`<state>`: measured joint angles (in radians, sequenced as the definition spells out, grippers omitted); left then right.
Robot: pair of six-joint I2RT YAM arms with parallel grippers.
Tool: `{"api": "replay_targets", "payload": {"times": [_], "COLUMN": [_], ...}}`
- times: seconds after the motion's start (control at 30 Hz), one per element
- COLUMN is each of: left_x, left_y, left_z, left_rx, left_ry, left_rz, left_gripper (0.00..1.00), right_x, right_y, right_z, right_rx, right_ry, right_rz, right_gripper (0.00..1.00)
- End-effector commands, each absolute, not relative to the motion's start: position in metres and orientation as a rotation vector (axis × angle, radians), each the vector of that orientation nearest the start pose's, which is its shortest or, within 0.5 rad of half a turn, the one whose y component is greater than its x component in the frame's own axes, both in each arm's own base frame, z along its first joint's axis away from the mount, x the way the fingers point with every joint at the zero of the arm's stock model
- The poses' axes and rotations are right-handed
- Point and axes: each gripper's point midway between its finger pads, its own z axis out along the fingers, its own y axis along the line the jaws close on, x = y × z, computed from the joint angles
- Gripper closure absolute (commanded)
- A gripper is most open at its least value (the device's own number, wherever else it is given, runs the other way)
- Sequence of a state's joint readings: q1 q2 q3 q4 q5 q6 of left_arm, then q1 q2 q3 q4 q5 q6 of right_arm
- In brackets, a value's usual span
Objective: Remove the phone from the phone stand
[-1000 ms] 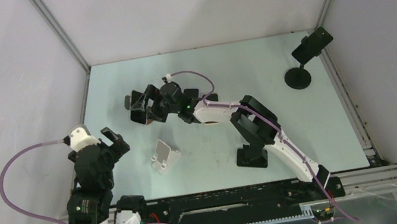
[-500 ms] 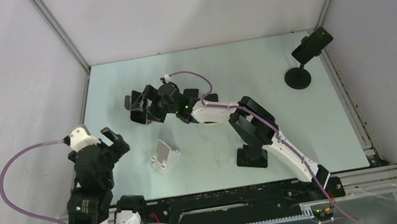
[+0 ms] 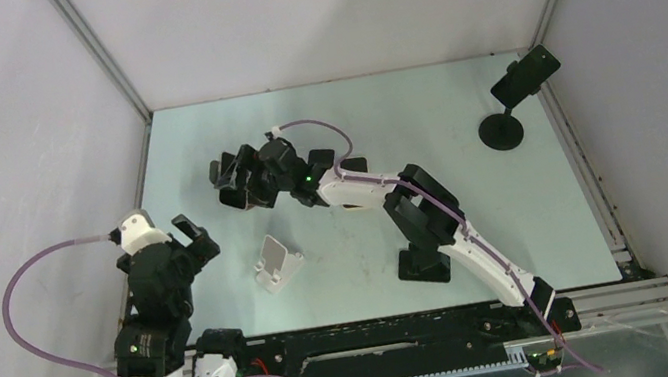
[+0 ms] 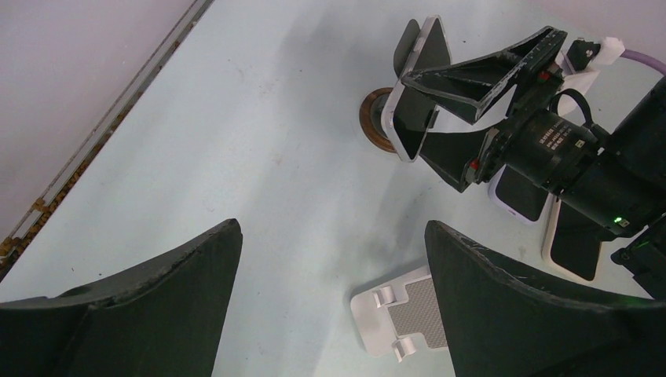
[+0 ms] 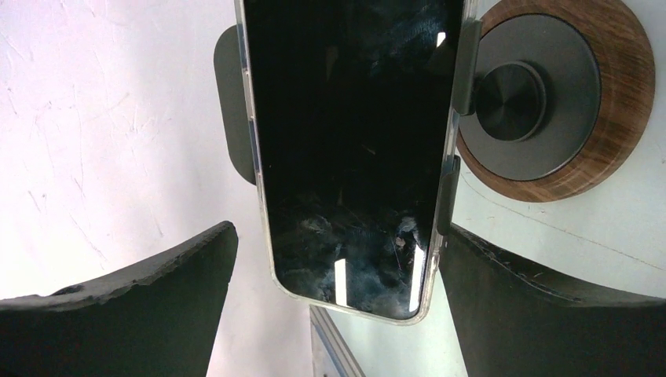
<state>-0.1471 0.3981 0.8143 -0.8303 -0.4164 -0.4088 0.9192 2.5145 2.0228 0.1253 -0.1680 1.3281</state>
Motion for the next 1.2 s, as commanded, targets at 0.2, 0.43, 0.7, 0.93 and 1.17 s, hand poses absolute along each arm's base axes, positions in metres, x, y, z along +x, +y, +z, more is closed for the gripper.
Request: {"api": "replay_targets", "payload": {"times": [0.2,0.43,0.7,0.93,1.17], "left_x": [0.190,0.189,0.189,0.189,0.189], "left_y": [0.033,0.033,0.034,0.033,0.034], "left_z": [0.246,0.247,0.247,0.246,0.247], "left_rx": [-0.515,-0.517,-0.517,-0.515,-0.517], "left_ry": [1.836,1.831,1.830,1.832,1.828], "left_rz": [0.063,0.063,0.064,0.062,0.062], "left_gripper": [0.06,0.06,0.06,0.06,0.06], "right_x": [0.374,0.370,0.364,0.364,0.366], "right_y": [0.606,0.610,0.616,0.617,0.619], "right_z": [0.118,0.117,0.113,0.116,0.119], "right_rx": [0.340,0.332,0.325,0.324,0.327], "right_ry": [2.281,2.287,2.303,2.290,2.277], "right_rz": [1.474,1.474,1.474,1.481,1.489], "right_gripper": [0.01,0.01,0.01,0.01,0.01]}}
